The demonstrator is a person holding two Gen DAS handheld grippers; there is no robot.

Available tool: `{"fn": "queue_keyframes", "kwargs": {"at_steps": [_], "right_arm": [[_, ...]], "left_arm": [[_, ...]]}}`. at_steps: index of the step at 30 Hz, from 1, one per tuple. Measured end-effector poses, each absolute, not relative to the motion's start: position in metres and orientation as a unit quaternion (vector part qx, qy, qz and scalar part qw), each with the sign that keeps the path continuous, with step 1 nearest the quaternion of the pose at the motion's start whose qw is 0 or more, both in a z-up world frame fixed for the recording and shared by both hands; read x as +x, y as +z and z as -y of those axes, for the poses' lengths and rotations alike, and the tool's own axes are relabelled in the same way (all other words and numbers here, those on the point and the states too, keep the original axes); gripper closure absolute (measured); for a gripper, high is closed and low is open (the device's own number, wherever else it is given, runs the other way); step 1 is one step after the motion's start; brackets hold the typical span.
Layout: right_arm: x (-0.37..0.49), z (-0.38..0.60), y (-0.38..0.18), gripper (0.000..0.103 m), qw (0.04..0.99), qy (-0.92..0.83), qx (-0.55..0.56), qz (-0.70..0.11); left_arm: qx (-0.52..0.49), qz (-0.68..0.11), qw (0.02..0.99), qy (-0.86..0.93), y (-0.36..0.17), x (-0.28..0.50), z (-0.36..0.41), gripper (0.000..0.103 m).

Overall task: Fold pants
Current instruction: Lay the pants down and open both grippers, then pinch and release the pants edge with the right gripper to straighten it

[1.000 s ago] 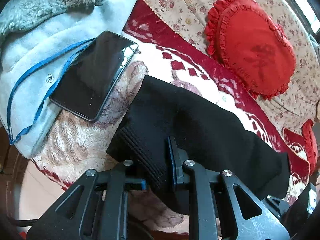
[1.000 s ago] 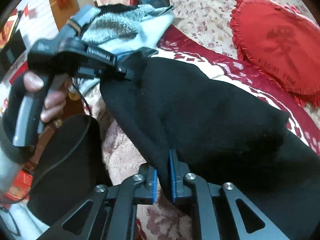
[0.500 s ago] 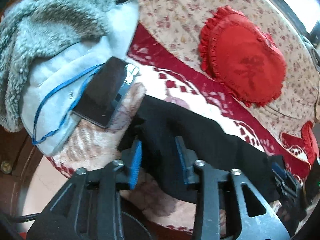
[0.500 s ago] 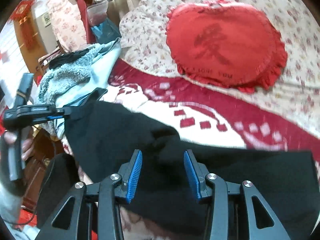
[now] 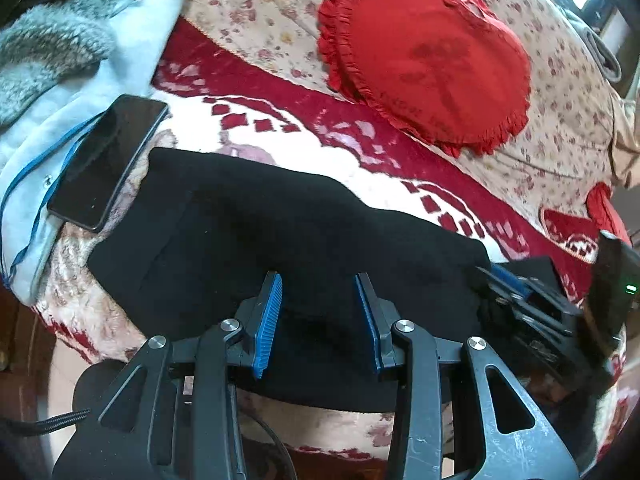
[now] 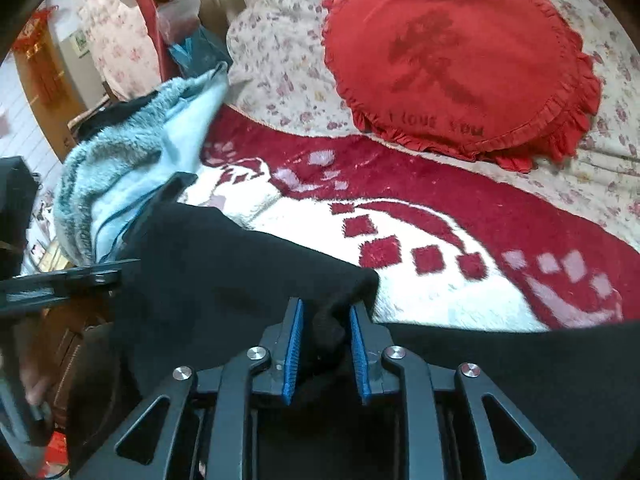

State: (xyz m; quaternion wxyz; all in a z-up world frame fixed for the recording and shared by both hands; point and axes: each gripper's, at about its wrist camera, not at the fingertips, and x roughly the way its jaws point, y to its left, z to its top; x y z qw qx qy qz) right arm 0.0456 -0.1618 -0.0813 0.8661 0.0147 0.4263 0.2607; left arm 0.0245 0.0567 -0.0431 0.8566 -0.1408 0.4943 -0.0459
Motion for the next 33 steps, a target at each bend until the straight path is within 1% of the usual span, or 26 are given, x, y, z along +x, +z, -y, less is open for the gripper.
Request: {"fn": "queue_keyframes", "kwargs": {"at_steps": [1,4,6,12,17,20,21,22,25,30,33], "right_arm": [[0.039,0.171,-0.075,0.07,0.871,0.255,0.017,-0.42],[0.015,0.211,-0.058,0.068,0.892,0.208,0.026,-0.401],[-0.003,0.255,-0.054,0.067,0.902,0.159,0.05,-0.398],[-0.043,0.363,-0.074,0.064,0.89,0.031,0.152,-0.429],[-0.036,0.393,-0.091,0.058,0.873,0.038,0.264,-0.409],[-0.02,0.391,-0.097,0.058,0.874,0.046,0.265,-0.404],[-0.015,0.393,-0.097,0.073,0.878,0.042,0.263,-0.398],[-0.011,0.395,-0.098,0.098,0.88,0.037,0.266,-0.393],[-0.015,0.405,-0.095,0.098,0.876,0.057,0.307,-0.366],[-0.054,0.399,-0.06,0.099,0.904,0.052,0.235,-0.353],[-0.073,0.401,-0.061,0.099,0.905,0.027,0.193,-0.379]], "left_arm": [[-0.141,-0.494,0.857,-0.049,-0.042,0.024,-0.054,0.068],[-0.146,-0.492,0.856,-0.065,-0.041,0.024,-0.044,0.068],[-0.142,-0.496,0.854,-0.075,-0.043,0.025,-0.035,0.068],[-0.14,-0.517,0.839,-0.094,-0.056,0.031,-0.009,0.068],[-0.136,-0.527,0.833,-0.101,-0.056,0.029,0.001,0.068],[-0.131,-0.524,0.836,-0.092,-0.051,0.025,-0.001,0.068],[-0.133,-0.523,0.837,-0.088,-0.049,0.024,-0.004,0.068],[-0.135,-0.522,0.838,-0.085,-0.047,0.023,-0.009,0.068],[-0.138,-0.515,0.843,-0.074,-0.043,0.02,-0.019,0.068],[-0.156,-0.518,0.839,-0.065,-0.049,0.021,-0.032,0.068],[-0.159,-0.524,0.834,-0.065,-0.056,0.02,-0.032,0.068]]}}
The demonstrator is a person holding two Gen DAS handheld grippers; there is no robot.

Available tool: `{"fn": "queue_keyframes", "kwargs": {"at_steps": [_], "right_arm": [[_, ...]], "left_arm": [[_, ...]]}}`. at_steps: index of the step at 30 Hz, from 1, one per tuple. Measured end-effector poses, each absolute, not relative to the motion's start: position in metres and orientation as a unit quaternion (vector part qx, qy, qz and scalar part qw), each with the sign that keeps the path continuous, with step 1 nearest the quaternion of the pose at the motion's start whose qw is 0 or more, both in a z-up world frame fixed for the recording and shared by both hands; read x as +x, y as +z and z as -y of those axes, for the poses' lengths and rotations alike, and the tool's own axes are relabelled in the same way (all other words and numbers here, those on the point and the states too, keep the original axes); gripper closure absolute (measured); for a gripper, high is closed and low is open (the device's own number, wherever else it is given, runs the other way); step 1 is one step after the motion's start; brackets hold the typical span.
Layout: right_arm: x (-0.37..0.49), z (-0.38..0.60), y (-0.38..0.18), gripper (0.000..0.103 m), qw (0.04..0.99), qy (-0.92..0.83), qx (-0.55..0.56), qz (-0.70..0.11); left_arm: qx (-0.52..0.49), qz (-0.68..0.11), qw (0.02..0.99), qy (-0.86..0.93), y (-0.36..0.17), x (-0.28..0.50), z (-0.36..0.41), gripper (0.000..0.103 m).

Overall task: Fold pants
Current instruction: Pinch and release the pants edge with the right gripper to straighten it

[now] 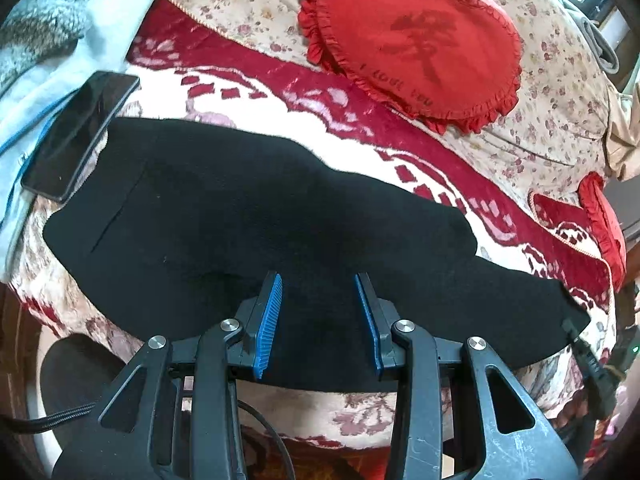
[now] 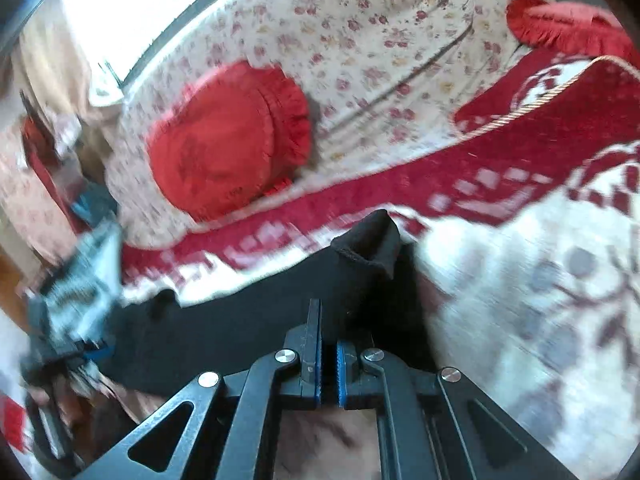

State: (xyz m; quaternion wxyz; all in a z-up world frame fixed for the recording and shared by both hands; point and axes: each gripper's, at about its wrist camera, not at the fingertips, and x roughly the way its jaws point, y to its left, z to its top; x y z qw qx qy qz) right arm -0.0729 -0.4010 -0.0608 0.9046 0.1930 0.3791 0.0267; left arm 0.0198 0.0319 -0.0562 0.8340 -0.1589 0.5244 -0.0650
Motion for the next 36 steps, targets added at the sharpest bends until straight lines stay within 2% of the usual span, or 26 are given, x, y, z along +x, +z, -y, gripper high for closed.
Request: {"fn": "queue_keyframes", "kwargs": {"at_steps": [5,7,10,14,19,23,29,30,31,32,36], "right_arm": [[-0.068,0.408,-0.091,0.096,0.89,-0.002,0.175,-0.422],[-0.07,0.408,-0.082,0.079,0.894,-0.029,0.141,-0.423],[-0.077,0.413,-0.063,0.078,0.901,-0.07,0.116,-0.413],[-0.073,0.394,-0.041,0.078,0.909,0.006,0.14,-0.392],[-0.034,0.315,-0.041,0.078,0.896,0.14,0.14,-0.399],[0.015,0.247,-0.05,0.07,0.874,0.21,0.13,-0.418],[0.08,0.181,-0.093,0.07,0.835,0.243,0.119,-0.479],[0.084,0.175,-0.098,0.074,0.831,0.249,0.122,-0.482],[0.084,0.172,-0.099,0.085,0.836,0.247,0.117,-0.476],[0.083,0.171,-0.097,0.09,0.843,0.243,0.105,-0.468],[0.091,0.168,-0.092,0.093,0.859,0.222,0.061,-0.457]], "left_arm": [[-0.15,-0.523,0.837,-0.064,-0.058,0.016,-0.029,0.068],[-0.15,-0.521,0.838,-0.06,-0.057,0.015,-0.033,0.068],[-0.161,-0.516,0.84,-0.053,-0.055,0.017,-0.043,0.068],[-0.159,-0.499,0.851,-0.023,-0.047,0.021,-0.058,0.068],[-0.17,-0.495,0.852,0.007,-0.048,0.029,-0.08,0.068],[-0.177,-0.495,0.85,0.029,-0.053,0.032,-0.096,0.068],[-0.188,-0.497,0.846,0.037,-0.061,0.037,-0.107,0.068],[-0.184,-0.497,0.847,0.037,-0.062,0.039,-0.106,0.068],[-0.181,-0.497,0.848,0.037,-0.063,0.04,-0.105,0.068],[-0.177,-0.497,0.849,0.037,-0.064,0.043,-0.104,0.068],[-0.165,-0.499,0.85,0.039,-0.07,0.052,-0.101,0.068]]}}
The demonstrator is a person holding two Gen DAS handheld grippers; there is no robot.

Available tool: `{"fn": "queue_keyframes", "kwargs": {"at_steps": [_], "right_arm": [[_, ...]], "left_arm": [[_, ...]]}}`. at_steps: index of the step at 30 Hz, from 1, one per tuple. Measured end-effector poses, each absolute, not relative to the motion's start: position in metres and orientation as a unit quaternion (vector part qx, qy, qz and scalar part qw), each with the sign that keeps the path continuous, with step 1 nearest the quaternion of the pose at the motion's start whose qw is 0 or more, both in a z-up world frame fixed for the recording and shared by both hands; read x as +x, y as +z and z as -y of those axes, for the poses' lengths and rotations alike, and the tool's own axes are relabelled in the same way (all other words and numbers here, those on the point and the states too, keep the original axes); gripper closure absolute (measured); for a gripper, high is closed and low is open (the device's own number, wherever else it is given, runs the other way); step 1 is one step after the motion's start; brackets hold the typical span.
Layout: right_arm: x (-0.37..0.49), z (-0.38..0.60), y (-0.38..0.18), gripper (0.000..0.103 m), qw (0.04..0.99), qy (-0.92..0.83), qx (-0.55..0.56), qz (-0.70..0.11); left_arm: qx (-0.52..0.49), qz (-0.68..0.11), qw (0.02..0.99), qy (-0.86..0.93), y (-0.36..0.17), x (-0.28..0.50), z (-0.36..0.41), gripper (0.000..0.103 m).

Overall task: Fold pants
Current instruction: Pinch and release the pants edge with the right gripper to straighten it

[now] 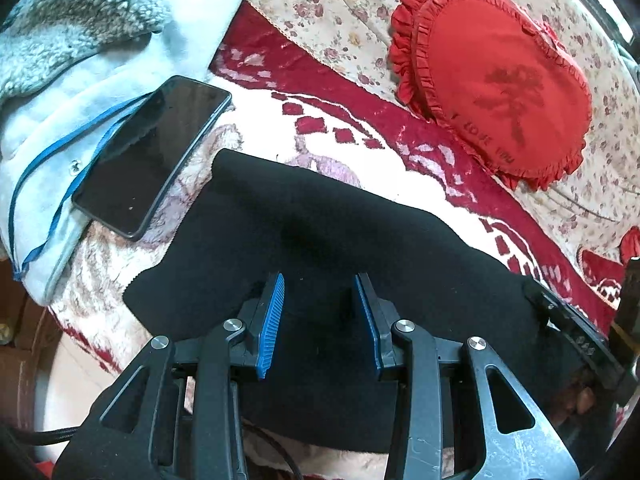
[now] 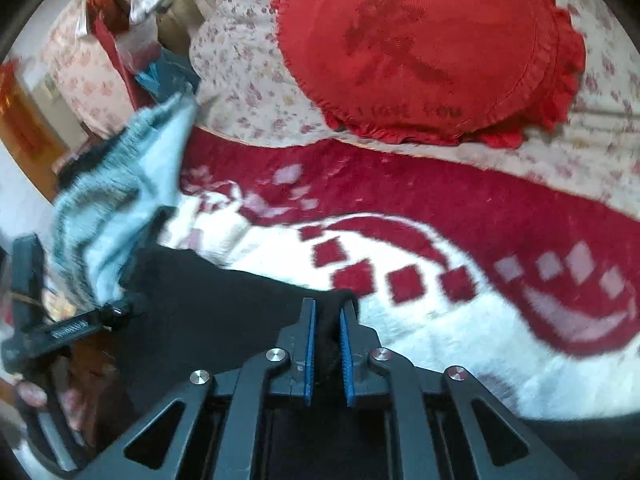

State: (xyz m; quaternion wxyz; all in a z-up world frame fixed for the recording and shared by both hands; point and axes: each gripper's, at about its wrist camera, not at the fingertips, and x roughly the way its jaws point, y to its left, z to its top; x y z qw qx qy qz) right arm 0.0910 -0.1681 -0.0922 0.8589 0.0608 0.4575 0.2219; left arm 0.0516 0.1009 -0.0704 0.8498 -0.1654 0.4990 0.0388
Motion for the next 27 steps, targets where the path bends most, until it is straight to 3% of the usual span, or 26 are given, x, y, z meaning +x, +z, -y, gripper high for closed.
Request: {"fn": "queue_keyframes", "kwargs": {"at_steps": [16,27], "right_arm": [[0.037,0.183,-0.051,0.092,0.88,0.214,0.025,-0.422],[-0.022,0.191,-0.083,0.089,0.869,0.204,-0.034,-0.45]], "left_arm": [[-0.145,-0.499,0.854,0.035,-0.058,0.035,-0.079,0.066],[-0.113,-0.486,0.866,0.003,-0.038,0.012,-0.04,0.066]]}}
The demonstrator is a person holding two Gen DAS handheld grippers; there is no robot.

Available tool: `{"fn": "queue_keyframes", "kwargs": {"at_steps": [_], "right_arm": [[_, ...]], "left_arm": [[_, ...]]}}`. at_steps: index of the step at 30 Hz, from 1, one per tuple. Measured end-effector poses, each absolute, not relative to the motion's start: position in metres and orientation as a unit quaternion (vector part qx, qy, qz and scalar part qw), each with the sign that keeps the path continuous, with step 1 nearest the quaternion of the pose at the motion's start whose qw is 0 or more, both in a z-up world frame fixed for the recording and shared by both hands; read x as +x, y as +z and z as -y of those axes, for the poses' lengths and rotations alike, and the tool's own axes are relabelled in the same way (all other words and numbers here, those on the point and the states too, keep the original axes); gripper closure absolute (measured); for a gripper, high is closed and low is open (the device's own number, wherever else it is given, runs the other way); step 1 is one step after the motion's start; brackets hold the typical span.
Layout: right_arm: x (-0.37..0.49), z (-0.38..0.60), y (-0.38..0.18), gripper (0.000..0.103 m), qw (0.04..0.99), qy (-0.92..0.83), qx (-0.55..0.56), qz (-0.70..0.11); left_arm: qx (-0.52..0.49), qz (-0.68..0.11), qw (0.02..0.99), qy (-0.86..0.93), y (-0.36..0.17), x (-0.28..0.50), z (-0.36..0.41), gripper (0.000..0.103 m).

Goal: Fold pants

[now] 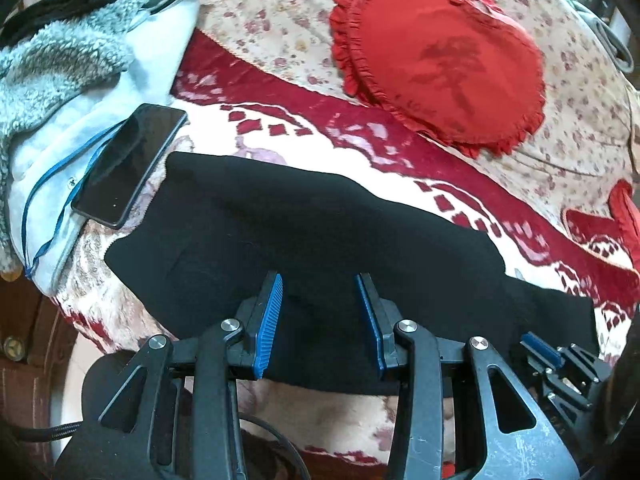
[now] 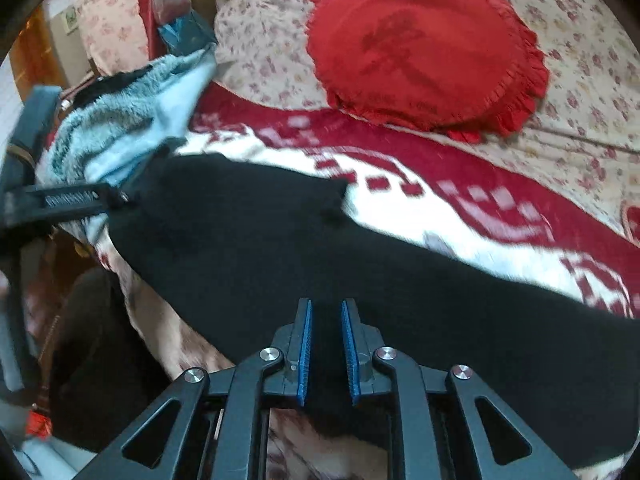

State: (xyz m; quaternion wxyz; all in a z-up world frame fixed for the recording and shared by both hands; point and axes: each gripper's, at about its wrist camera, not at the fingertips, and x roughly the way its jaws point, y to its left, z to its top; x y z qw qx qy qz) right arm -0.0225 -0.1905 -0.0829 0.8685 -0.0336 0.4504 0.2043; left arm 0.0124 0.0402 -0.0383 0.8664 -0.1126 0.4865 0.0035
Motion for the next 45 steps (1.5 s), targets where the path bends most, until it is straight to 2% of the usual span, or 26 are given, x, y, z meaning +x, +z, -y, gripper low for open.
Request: {"fn": "queue_keyframes", "kwargs": {"at_steps": [7,14,22,30,32,33,34,39,45], "right_arm": [[-0.042,0.229,-0.093,0.089,0.87,0.193,-0.025,-0.454],[-0.062,0.269,-0.079,0.087,0.887,0.16,0.013,-0.434],[-0.087,0.349,-0.071,0.087,0.892,0.066,0.097,-0.437],[-0.109,0.393,-0.081,0.087,0.88,0.039,0.154,-0.447],[-0.112,0.402,-0.086,0.082,0.878,0.039,0.175,-0.443],[-0.113,0.407,-0.089,0.072,0.877,0.038,0.193,-0.438],[-0.113,0.414,-0.091,0.068,0.876,0.036,0.209,-0.433],[-0.109,0.433,-0.1,0.066,0.867,0.042,0.279,-0.412],[-0.103,0.434,-0.104,0.062,0.87,0.055,0.287,-0.398]], "left_arm": [[-0.098,-0.496,0.863,-0.016,-0.04,0.008,-0.016,0.066],[-0.087,-0.508,0.855,-0.059,-0.042,-0.005,0.021,0.066],[-0.031,-0.5,0.857,-0.122,-0.033,-0.005,0.09,0.066],[0.028,-0.513,0.825,-0.236,-0.03,0.019,0.191,0.066],[0.043,-0.515,0.816,-0.258,-0.031,0.025,0.219,0.066],[0.048,-0.515,0.813,-0.267,-0.032,0.027,0.23,0.066],[0.055,-0.515,0.81,-0.275,-0.033,0.028,0.241,0.066],[0.087,-0.523,0.788,-0.314,-0.041,0.042,0.295,0.066],[0.109,-0.524,0.771,-0.346,-0.044,0.055,0.339,0.066]]}}
